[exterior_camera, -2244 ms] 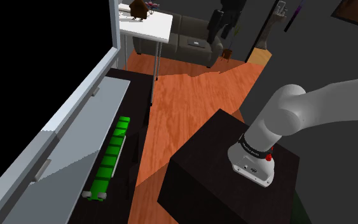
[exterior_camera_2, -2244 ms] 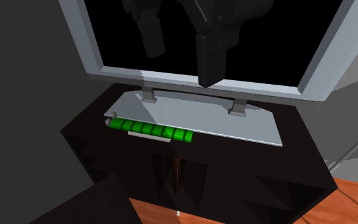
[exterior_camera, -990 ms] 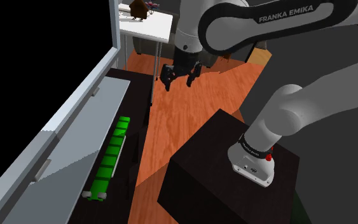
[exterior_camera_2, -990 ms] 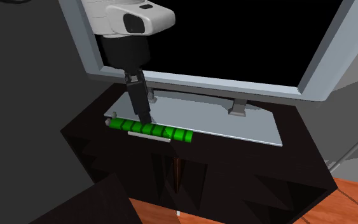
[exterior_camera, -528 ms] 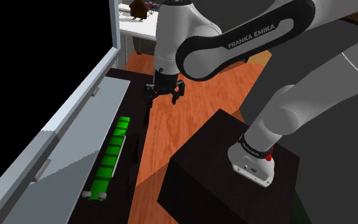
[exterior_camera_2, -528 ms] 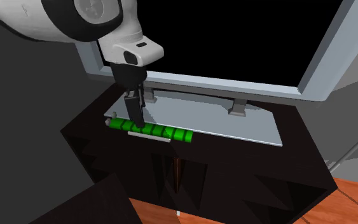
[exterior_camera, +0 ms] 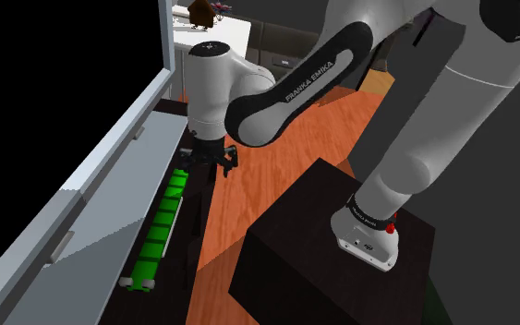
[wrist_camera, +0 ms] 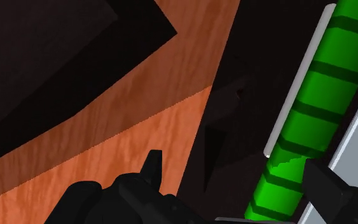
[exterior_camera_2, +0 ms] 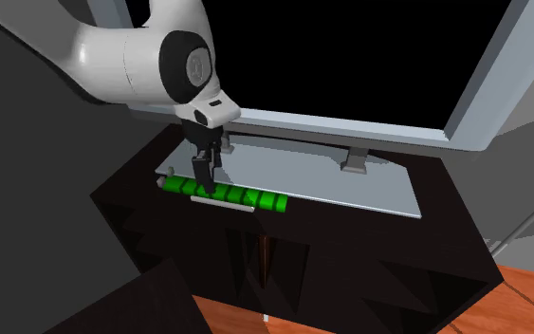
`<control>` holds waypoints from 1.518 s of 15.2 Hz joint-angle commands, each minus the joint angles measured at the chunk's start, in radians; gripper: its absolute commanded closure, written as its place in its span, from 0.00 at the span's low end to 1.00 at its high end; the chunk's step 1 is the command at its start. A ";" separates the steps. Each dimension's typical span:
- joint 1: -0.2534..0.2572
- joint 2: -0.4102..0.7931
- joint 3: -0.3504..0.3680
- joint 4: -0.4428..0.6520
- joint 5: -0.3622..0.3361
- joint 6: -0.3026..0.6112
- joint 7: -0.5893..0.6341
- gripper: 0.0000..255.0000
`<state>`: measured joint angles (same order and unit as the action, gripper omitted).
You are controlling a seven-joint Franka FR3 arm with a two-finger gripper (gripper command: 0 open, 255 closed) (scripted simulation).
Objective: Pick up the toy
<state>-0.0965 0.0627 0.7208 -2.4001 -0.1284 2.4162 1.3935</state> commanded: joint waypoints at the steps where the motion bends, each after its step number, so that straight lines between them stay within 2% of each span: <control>1: 0.023 0.110 -0.008 0.060 -0.103 0.014 0.132 0.00; 3: 0.069 0.211 -0.045 0.121 -0.185 0.023 0.236 0.00; 6: 0.148 0.346 -0.109 0.222 -0.271 0.029 0.359 0.00; 12: 0.289 0.588 -0.218 0.452 -0.346 0.024 0.515 0.00; 22: 0.325 0.671 -0.265 0.478 -0.392 0.081 0.543 0.00; 23: 0.325 0.672 -0.265 0.479 -0.391 0.080 0.543 1.00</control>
<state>0.2280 0.7329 0.4569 -1.9217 -0.5189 2.4956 1.9362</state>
